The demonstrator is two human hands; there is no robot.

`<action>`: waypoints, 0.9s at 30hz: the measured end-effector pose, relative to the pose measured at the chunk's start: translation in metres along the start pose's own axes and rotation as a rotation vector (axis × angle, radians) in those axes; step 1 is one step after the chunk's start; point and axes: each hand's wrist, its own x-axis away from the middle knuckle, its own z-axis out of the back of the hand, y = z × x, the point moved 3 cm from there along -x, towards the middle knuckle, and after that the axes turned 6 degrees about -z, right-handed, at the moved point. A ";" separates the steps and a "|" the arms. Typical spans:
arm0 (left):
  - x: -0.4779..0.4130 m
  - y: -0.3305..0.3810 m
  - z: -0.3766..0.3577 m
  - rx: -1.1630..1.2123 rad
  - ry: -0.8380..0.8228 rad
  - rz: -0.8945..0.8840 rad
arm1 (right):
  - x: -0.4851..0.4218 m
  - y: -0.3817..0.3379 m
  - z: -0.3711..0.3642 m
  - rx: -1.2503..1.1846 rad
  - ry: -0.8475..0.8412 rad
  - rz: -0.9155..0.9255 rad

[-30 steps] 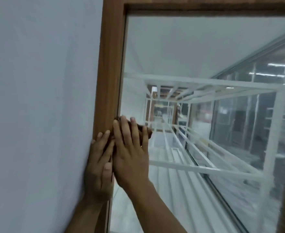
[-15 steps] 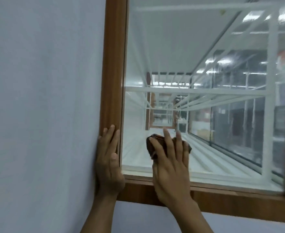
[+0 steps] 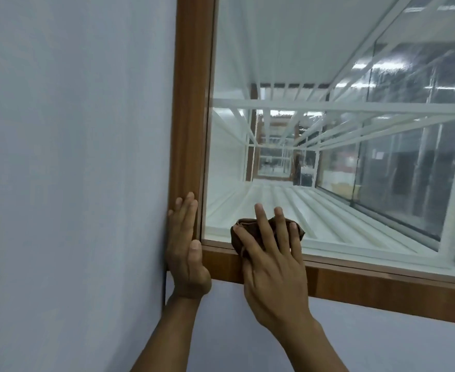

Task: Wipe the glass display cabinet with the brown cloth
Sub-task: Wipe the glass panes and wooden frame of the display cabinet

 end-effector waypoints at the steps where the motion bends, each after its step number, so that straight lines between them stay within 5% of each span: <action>1: 0.000 0.000 0.000 0.007 -0.001 0.013 | -0.006 -0.009 -0.002 0.003 -0.016 0.041; 6: 0.003 -0.005 0.013 0.051 -0.090 -0.009 | -0.013 -0.033 -0.016 0.017 -0.159 0.212; 10: -0.001 0.009 0.000 -0.054 -0.202 -0.099 | 0.012 0.029 0.006 0.017 -0.025 0.043; 15: -0.003 0.017 -0.026 -0.470 -0.334 -0.126 | 0.024 0.070 0.023 0.019 0.100 -0.269; 19: -0.005 0.014 -0.029 -0.666 -0.420 -0.154 | 0.003 0.063 0.020 0.074 0.128 -0.217; 27: -0.225 0.064 -0.110 -0.734 -0.449 -0.234 | -0.183 0.085 0.101 0.011 0.372 -0.178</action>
